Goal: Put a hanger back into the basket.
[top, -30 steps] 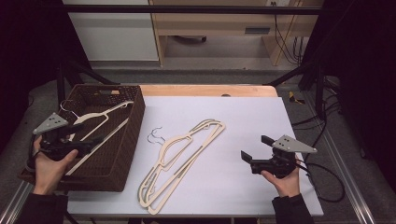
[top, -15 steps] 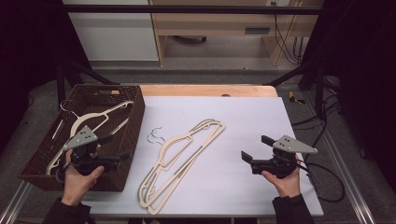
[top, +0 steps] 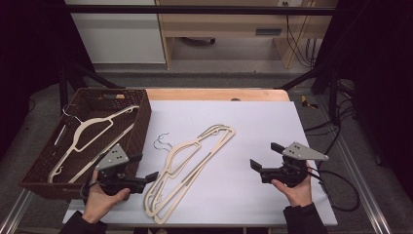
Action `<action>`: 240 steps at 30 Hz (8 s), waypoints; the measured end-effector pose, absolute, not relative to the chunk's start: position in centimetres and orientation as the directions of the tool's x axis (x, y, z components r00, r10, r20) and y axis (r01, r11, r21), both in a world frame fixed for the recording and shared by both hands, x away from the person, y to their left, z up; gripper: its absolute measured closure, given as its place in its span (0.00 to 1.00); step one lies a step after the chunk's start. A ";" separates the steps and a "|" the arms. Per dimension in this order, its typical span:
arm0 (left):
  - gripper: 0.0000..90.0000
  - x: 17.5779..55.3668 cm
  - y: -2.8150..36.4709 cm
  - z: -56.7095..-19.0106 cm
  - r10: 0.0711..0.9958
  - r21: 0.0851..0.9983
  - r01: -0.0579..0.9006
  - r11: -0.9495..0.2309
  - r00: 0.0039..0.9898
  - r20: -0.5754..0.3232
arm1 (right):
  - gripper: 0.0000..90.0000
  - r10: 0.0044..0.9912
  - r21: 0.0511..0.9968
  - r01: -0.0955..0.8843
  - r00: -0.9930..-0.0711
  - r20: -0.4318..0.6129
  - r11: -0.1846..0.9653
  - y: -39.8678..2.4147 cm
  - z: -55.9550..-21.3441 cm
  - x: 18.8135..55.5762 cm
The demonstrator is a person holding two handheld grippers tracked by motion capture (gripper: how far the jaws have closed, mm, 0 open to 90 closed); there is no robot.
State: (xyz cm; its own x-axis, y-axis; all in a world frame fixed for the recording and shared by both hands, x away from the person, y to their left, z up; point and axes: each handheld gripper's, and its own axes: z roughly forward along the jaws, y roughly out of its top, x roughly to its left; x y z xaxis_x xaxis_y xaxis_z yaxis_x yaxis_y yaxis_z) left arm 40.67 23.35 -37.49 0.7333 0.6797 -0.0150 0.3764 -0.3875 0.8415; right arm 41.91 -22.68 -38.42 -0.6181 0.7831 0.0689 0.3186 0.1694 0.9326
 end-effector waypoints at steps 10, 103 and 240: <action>0.36 41.4 21.5 -40.5 0.697 0.744 0.476 -0.470 0.717 -0.019 | 0.06 0.774 0.927 0.327 -0.629 0.068 0.184 -22.2 -38.7 42.0; 0.88 39.8 19.5 -40.9 0.820 0.698 0.517 -0.496 0.543 0.181 | 0.17 0.660 0.903 0.373 -0.736 0.148 0.214 -7.8 -39.1 48.7; 0.96 40.6 20.6 -32.3 0.600 0.862 0.357 -0.360 0.796 -0.080 | 0.14 0.725 0.938 0.318 -0.678 0.122 0.139 -22.8 -38.6 41.5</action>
